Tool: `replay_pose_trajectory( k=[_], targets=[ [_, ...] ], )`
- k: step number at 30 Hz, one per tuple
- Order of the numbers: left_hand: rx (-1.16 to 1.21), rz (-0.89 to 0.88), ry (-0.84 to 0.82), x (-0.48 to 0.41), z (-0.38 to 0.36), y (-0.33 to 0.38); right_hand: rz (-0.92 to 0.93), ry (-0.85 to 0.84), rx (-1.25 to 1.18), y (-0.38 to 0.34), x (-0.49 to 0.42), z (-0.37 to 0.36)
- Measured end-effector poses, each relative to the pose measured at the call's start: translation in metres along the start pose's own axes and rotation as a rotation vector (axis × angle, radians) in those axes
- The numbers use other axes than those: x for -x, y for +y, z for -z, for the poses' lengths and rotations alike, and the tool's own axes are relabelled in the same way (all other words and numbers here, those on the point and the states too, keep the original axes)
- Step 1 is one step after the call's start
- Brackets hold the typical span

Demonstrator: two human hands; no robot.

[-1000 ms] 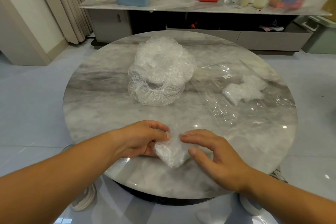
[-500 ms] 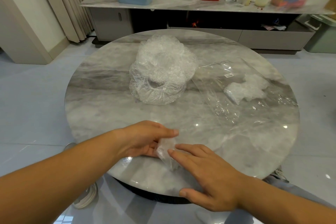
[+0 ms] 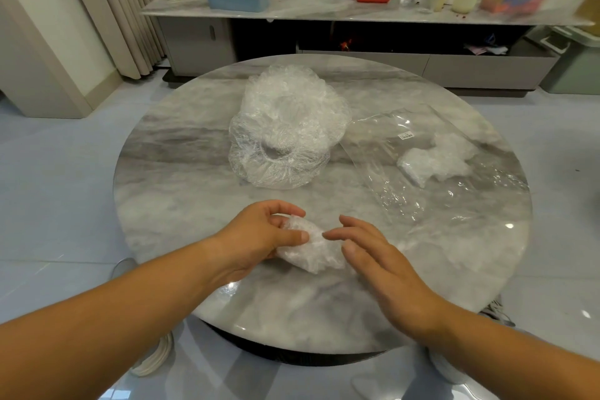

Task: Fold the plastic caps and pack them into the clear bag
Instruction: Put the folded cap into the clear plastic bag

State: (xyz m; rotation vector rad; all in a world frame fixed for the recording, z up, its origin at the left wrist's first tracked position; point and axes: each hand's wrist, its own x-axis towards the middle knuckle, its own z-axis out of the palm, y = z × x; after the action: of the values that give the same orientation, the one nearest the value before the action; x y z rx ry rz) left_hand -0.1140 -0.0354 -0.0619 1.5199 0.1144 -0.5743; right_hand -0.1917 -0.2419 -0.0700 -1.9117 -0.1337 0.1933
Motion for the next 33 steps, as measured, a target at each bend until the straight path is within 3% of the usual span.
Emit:
replay_pose_trajectory(
  k=[3,8,15,19,23,28,33],
  targets=[
    [0.041,-0.028,0.008,-0.001,-0.006,-0.001,-0.146,-0.021,-0.216,0.000,-0.007,0.001],
    [0.226,-0.013,0.007,-0.003,-0.016,0.004,-0.178,0.044,-0.413,0.002,-0.012,0.007],
    [0.089,-0.087,-0.018,-0.020,-0.054,0.030,-0.005,0.339,-0.241,-0.015,-0.017,0.053],
    [-0.239,-0.248,-0.040,-0.034,-0.086,0.040,0.037,0.540,-0.160,0.000,-0.026,0.109],
    [-0.847,-0.531,-0.190,-0.045,-0.118,0.030,-0.021,0.593,-0.078,0.018,-0.032,0.153],
    [-1.216,-0.589,-0.407,-0.060,-0.155,0.016,-0.097,0.552,0.012,0.041,-0.030,0.180],
    [-1.490,-0.625,-0.337,-0.064,-0.163,0.002,-0.133,0.512,-0.014,0.055,-0.025,0.185]
  ],
)
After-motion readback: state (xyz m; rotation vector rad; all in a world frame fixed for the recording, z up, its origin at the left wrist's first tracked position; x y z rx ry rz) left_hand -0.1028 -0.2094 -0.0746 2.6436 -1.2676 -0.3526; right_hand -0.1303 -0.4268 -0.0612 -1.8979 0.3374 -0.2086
